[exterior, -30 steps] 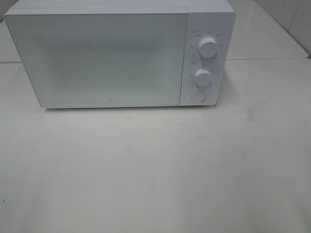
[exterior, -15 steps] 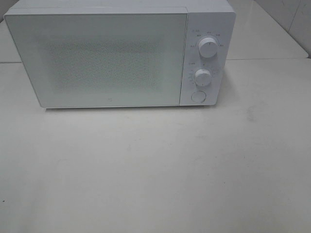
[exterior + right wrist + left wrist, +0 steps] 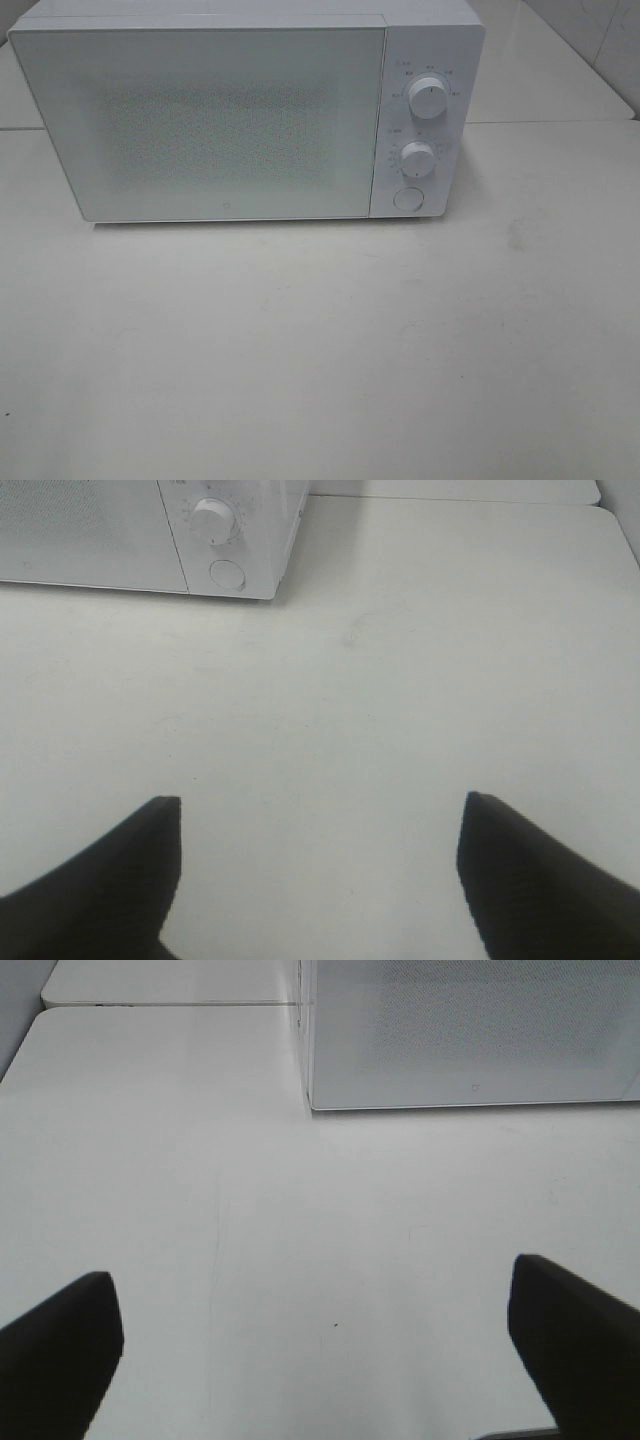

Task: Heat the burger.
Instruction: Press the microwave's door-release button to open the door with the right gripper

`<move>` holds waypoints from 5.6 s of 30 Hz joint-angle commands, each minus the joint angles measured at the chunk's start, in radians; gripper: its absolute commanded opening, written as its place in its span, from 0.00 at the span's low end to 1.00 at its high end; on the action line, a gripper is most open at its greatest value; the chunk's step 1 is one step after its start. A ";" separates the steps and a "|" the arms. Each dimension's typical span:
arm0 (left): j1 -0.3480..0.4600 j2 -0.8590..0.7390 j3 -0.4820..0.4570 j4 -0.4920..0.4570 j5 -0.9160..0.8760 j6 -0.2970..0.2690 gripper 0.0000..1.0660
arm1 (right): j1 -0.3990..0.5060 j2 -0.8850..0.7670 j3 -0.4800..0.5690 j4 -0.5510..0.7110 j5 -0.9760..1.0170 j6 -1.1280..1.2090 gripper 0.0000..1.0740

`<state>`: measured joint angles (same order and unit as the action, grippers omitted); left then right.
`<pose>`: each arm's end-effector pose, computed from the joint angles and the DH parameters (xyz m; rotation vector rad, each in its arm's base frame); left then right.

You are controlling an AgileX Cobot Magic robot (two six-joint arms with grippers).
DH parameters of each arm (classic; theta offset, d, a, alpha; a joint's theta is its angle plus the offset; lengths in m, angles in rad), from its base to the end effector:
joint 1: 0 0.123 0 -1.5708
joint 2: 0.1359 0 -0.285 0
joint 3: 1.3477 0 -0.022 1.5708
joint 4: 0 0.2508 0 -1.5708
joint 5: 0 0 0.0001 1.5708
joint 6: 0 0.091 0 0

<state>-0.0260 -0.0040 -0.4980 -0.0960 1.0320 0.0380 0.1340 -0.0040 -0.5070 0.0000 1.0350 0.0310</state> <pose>-0.0045 -0.0074 0.2794 0.0672 2.0104 -0.1067 -0.0052 -0.0007 0.2813 -0.1034 2.0065 0.1054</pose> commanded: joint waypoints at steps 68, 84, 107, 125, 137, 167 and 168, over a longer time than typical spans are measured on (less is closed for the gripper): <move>0.005 -0.024 0.001 -0.005 -0.005 -0.001 0.94 | -0.005 1.036 0.069 0.011 -1.425 0.018 0.69; 0.005 -0.024 0.001 -0.005 -0.005 -0.001 0.94 | -0.002 1.229 0.259 0.213 -1.959 -0.108 0.69; 0.005 -0.024 0.001 -0.005 -0.005 -0.001 0.94 | 0.524 1.521 0.312 0.720 -2.247 -0.279 0.69; 0.005 -0.024 0.001 -0.005 -0.005 -0.001 0.94 | 0.833 1.634 0.234 0.962 -2.263 -0.336 0.69; 0.005 -0.024 0.001 -0.005 -0.005 -0.001 0.94 | 0.839 1.634 0.234 0.961 -2.256 0.011 0.69; 0.005 -0.024 0.001 -0.005 -0.005 -0.001 0.94 | 0.839 1.634 0.234 0.846 -2.249 1.228 0.27; 0.005 -0.024 0.001 -0.005 -0.005 -0.001 0.94 | 0.839 1.634 0.234 0.845 -2.222 1.249 0.18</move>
<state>-0.0260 -0.0040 -0.4980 -0.0960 1.0320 0.0380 0.9680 1.6310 -0.2680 0.8640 -1.2120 1.2380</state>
